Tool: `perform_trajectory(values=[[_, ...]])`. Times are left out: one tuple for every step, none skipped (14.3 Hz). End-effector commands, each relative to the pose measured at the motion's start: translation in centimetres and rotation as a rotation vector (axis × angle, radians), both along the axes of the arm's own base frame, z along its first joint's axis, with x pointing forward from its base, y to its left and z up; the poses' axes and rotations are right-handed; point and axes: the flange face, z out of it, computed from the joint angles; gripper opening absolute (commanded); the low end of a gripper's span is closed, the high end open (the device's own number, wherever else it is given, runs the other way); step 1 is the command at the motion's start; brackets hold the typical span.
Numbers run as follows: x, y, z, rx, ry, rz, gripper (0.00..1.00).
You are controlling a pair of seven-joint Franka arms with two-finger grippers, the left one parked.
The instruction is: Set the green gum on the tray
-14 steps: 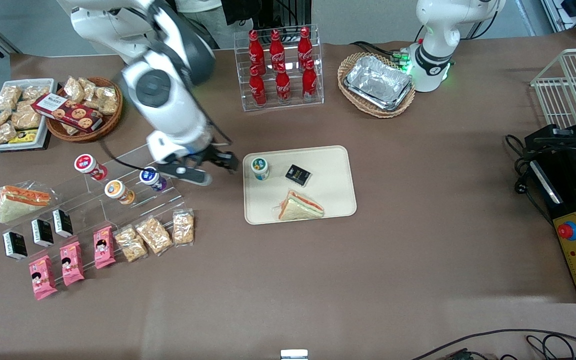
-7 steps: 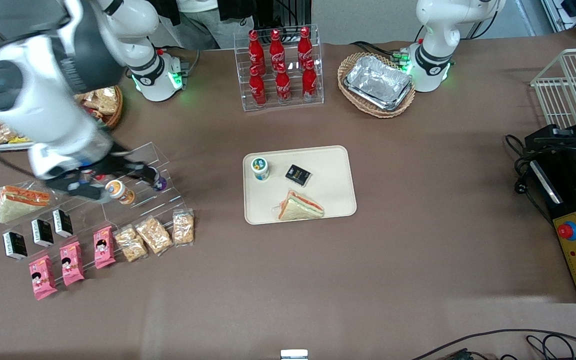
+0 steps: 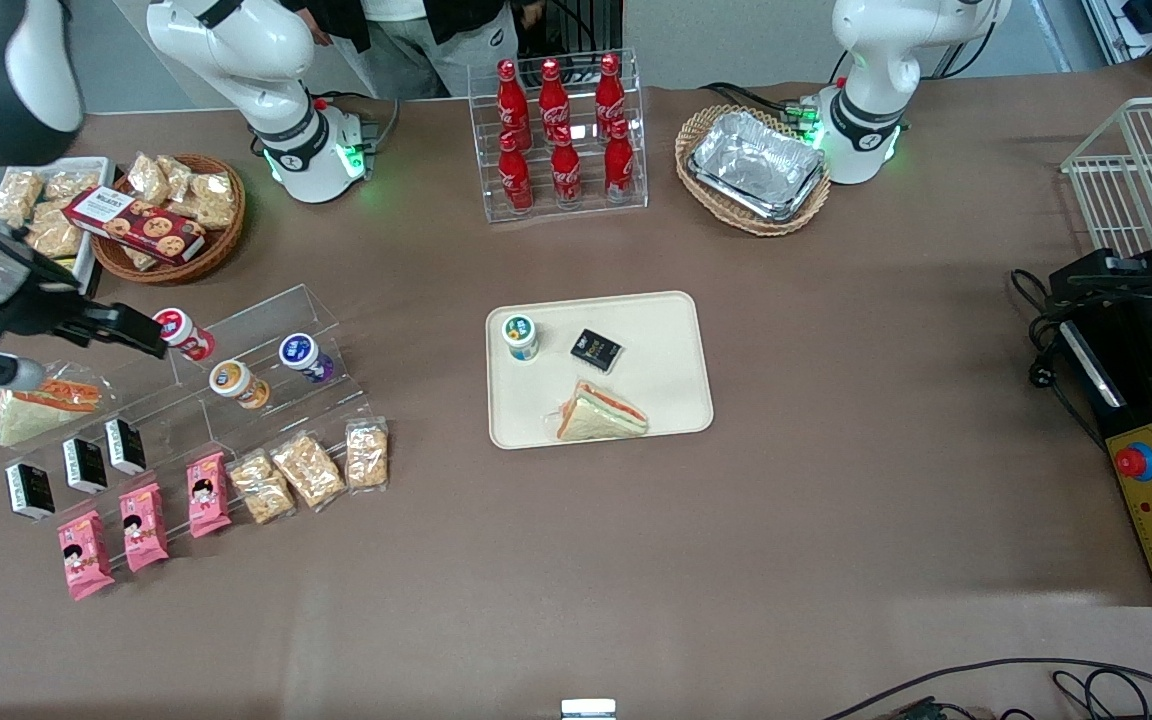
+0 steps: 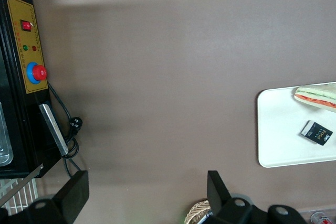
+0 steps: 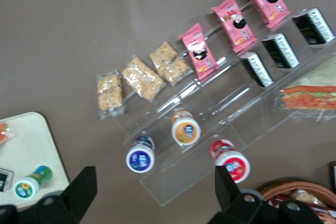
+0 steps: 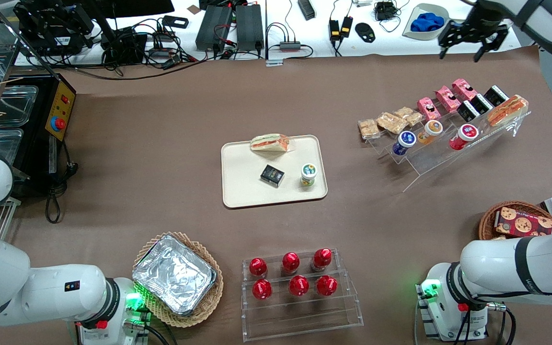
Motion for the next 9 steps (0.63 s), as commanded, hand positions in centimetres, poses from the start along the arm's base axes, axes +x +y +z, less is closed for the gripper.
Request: perform_trajectory(values=[[-1.0, -1.5, 0.9, 0.000, 0.019, 0.046, 1.00], [-1.2, -2.3, 1.1, 0.000, 0.020, 0.034, 1.00], [-1.3, -2.5, 1.3, -0.001, 0.019, 0.030, 1.00], [-1.4, -2.7, 1.4, 0.000, 0.017, 0.026, 1.00], [-1.4, -3.1, 1.4, 0.002, 0.019, 0.031, 1.00], [-1.4, -3.4, 1.4, 0.014, 0.018, 0.039, 1.00], [-1.5, -4.3, 1.3, 0.027, 0.019, 0.022, 1.00], [-1.6, -4.5, 1.2, 0.034, 0.026, 0.019, 1.00], [-1.6, -4.6, 1.1, 0.035, 0.029, 0.019, 1.00]])
